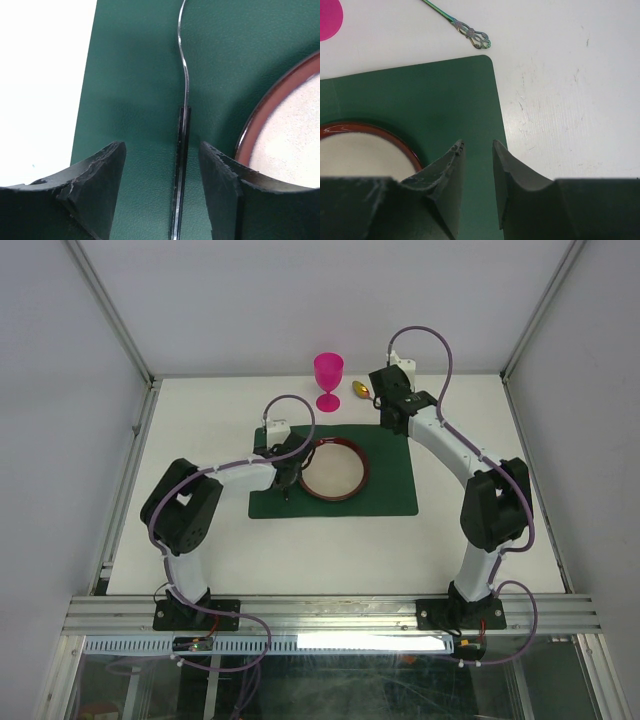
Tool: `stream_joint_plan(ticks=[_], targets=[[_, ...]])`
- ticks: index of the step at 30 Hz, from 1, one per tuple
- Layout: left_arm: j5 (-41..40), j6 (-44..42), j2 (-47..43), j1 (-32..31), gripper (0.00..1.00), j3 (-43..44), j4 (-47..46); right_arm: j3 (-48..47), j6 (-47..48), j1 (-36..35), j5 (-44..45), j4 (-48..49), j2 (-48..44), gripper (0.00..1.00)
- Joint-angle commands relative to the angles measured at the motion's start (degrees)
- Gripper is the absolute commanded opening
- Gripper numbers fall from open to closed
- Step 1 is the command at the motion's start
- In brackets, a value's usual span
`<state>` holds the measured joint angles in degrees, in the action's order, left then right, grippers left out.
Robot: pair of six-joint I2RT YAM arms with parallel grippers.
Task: Set the dinner table for one person
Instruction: Adjust the fork on the napkin.
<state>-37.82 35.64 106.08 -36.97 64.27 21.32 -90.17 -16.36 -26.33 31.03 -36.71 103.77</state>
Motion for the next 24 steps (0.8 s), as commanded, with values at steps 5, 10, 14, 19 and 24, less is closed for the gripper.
stream_joint_plan(ticks=[5,10,14,19,24], targets=[[2.13,0.22,-2.48,1.16,0.51,-1.07,-3.66,-0.57,0.1,0.27,0.66,1.18,-2.97,0.31],[2.14,0.31,-2.72,1.31,0.4,-1.54,-4.1,-1.05,0.08,0.23,0.43,0.93,-2.95,0.31],[2.86,-0.07,-2.51,1.37,0.32,-1.62,-4.86,-1.14,0.24,0.25,0.72,0.57,-2.91,0.31],[4.21,-1.42,-2.11,1.38,0.28,-1.43,-5.49,-1.23,0.06,0.28,0.96,0.21,-2.78,0.31],[5.05,-3.81,-3.16,1.4,0.2,-2.07,-6.4,-1.91,-0.23,0.19,0.9,-0.34,-2.53,0.31]])
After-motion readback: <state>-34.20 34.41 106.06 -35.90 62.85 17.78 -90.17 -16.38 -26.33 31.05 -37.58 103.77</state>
